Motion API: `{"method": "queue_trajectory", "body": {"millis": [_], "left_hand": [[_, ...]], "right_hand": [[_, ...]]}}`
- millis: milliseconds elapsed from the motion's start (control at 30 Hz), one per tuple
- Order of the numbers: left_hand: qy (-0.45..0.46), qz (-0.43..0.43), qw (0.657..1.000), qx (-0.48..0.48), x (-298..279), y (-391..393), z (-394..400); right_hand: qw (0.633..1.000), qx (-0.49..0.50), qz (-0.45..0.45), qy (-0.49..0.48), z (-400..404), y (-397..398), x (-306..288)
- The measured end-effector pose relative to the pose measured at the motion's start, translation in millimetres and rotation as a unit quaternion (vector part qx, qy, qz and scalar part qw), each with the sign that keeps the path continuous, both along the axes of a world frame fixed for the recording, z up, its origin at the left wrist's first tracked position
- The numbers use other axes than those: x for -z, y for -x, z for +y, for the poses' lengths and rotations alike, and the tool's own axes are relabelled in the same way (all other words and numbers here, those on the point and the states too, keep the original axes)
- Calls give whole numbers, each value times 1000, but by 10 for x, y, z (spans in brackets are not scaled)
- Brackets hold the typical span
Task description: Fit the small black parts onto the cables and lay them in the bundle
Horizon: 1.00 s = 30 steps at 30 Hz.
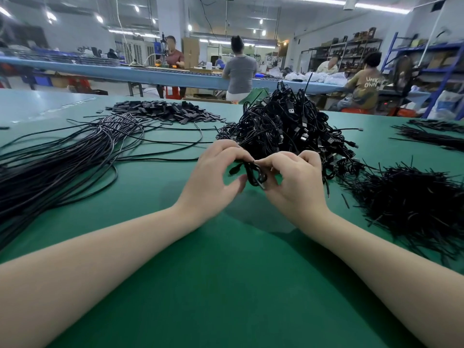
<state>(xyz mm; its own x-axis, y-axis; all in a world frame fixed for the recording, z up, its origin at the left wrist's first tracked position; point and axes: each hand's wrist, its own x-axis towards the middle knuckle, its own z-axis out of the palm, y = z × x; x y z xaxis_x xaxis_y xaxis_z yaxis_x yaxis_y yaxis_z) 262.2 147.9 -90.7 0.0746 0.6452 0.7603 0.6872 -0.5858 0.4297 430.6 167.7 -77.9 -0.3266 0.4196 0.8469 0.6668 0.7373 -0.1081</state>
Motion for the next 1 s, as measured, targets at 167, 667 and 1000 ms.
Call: {"method": "queue_trajectory", "body": {"millis": [167,667,1000], "left_hand": [[0,-38,999,-5,2,10,-9],[306,-390,843,209,-73,-53,-35],[121,-192,970,86,10,-56,-14]], "right_hand": [[999,20,2,-44,19,19,-6],[985,50,-46,-159,94,-1,23],[996,27,-1,-82,93,2,48]]}}
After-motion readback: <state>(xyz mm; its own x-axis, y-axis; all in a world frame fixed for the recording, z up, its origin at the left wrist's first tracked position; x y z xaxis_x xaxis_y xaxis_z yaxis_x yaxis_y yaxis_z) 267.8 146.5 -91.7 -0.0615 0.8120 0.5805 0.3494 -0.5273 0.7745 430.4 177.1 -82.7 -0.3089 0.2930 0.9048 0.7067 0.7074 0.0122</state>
